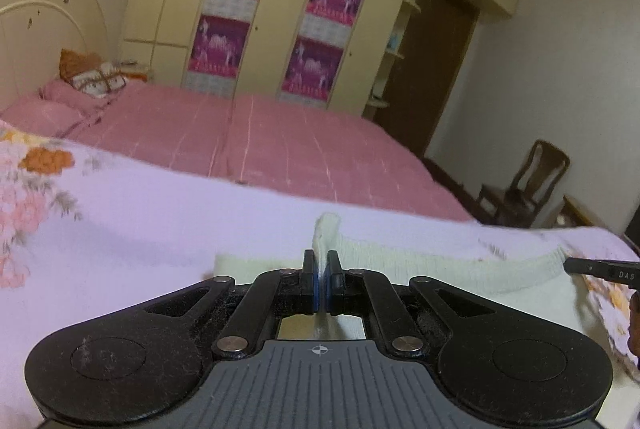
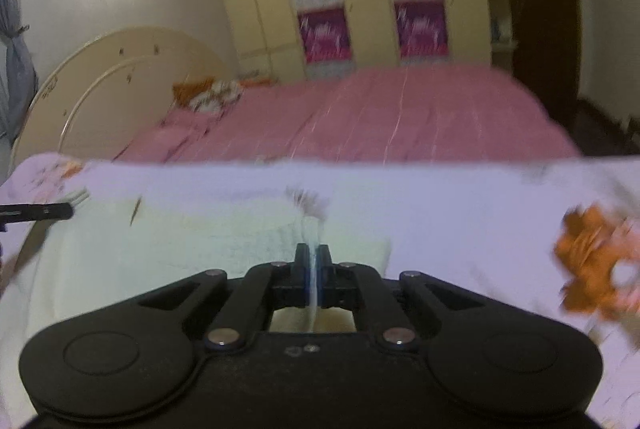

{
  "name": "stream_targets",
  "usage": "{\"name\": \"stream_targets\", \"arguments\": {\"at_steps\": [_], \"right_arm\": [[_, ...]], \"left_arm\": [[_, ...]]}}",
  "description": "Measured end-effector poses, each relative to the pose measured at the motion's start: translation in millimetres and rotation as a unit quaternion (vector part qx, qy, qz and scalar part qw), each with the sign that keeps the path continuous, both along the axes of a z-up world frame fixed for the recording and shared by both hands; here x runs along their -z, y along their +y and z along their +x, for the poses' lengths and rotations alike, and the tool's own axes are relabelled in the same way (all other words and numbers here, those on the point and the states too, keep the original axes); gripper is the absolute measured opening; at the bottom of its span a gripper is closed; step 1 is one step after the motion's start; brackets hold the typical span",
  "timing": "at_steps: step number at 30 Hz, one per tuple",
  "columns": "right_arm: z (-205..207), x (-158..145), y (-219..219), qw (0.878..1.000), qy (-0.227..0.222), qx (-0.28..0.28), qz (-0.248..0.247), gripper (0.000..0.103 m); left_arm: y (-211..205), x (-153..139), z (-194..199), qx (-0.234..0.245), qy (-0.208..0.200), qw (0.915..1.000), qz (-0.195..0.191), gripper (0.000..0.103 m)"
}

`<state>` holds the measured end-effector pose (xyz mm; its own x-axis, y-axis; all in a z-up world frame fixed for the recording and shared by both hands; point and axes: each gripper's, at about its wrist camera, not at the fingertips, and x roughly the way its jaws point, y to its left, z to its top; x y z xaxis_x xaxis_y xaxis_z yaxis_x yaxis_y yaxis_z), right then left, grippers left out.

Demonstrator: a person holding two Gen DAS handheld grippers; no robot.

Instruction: Fold small clothes

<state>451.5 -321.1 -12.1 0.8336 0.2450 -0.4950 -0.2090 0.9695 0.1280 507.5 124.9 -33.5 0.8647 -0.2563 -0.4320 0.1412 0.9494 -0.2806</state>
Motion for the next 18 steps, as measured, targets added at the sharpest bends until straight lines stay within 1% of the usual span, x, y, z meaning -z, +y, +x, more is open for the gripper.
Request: {"name": "stream_targets", "arguments": {"at_steps": [2, 5, 6, 9, 13, 15, 16, 17, 18], "right_arm": [[5, -3, -1, 1.0, -0.008, 0.009, -0.001, 0.004], [15, 0, 0, 1.0, -0.005, 0.012, -0.006, 0.004], [20, 3, 0, 1.0, -0.001, 0.013, -0.009, 0.004], [35, 14, 4, 1.0, 0.017, 0.02, -0.014, 0.004], [46, 33, 8, 0.998, 0.042, 0.027, -0.027, 0.004], [45, 38, 11, 0.998, 0.042, 0.029, -0.03, 0.005], [44, 38, 11, 0.998, 0.043, 0.031, -0.028, 0.005], [44, 36, 11, 0.998, 0.048, 0.035, -0.025, 0.006], [41, 30, 12, 0.997, 0.049, 0.043, -0.028, 0.016]], "left_arm": [[-1, 0, 5, -0.007, 0.005, 1.0, 0.001, 0.003], [-5, 8, 15, -0.02, 0.029, 0.9993, 0.012, 0.003], [-6, 13, 20, -0.026, 0.043, 0.9985, 0.02, 0.003], [-9, 25, 29, -0.04, 0.063, 0.9968, 0.028, 0.003], [-12, 31, 31, -0.044, 0.063, 0.9963, 0.039, 0.003], [-11, 30, 30, -0.042, 0.063, 0.9964, 0.039, 0.004], [-9, 27, 28, -0.045, 0.064, 0.9963, 0.034, 0.009], [-6, 22, 23, -0.06, 0.062, 0.9956, 0.035, 0.022], [-6, 14, 15, -0.081, 0.049, 0.9943, 0.049, 0.033]]}}
